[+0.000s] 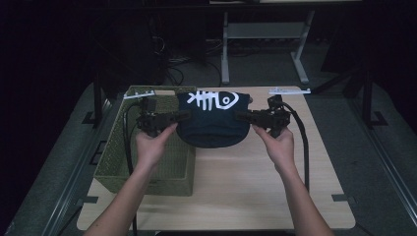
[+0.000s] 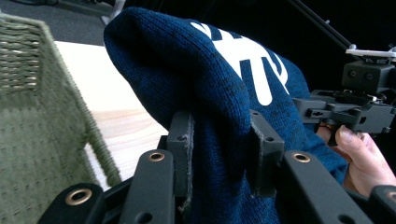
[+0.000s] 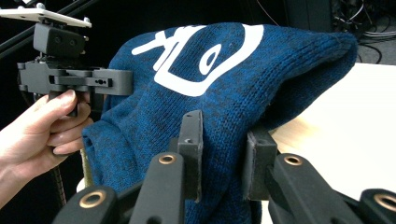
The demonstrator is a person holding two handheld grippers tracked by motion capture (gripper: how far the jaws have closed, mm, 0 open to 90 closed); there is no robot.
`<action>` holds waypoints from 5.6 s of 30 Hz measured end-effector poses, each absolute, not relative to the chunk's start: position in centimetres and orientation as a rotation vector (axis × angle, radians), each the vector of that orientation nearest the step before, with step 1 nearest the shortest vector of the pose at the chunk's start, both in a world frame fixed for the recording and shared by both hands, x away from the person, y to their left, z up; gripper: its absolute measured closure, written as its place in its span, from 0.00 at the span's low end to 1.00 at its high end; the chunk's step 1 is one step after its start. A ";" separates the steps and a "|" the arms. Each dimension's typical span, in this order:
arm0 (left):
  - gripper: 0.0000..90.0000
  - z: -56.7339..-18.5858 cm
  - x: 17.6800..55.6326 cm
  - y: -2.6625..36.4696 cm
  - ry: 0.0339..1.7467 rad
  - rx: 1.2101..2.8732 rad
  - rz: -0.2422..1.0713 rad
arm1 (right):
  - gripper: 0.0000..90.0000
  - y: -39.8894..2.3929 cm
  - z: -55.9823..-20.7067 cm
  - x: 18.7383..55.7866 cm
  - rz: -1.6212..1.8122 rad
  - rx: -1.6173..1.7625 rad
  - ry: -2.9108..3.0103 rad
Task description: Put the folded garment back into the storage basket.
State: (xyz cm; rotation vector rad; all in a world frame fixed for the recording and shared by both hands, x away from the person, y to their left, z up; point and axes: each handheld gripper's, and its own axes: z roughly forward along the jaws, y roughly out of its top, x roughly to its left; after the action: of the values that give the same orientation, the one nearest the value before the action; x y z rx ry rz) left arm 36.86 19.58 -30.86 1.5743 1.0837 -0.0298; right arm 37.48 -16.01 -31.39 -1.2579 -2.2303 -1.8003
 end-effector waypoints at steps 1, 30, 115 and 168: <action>0.74 -30.8 36.8 19.7 1.087 1.572 -0.030 | 0.81 -15.8 -31.4 37.5 -1.801 -1.253 -2.233; 0.73 -31.5 36.6 25.6 1.153 1.507 -0.009 | 0.81 -10.1 -31.9 39.3 -1.780 -1.192 -2.215; 0.68 -36.7 37.2 36.9 1.444 1.556 -0.060 | 0.78 2.9 -38.8 41.0 -1.584 -1.184 -2.256; 0.53 -34.1 36.8 37.2 1.467 1.549 0.089 | 0.47 0.9 -36.4 40.1 -1.725 -1.222 -2.368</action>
State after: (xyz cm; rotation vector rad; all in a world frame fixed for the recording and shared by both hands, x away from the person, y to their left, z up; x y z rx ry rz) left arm 36.78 37.19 -34.14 1.5491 1.4668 0.0891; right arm 40.13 0.94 -36.41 -1.2224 -2.3678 -1.7249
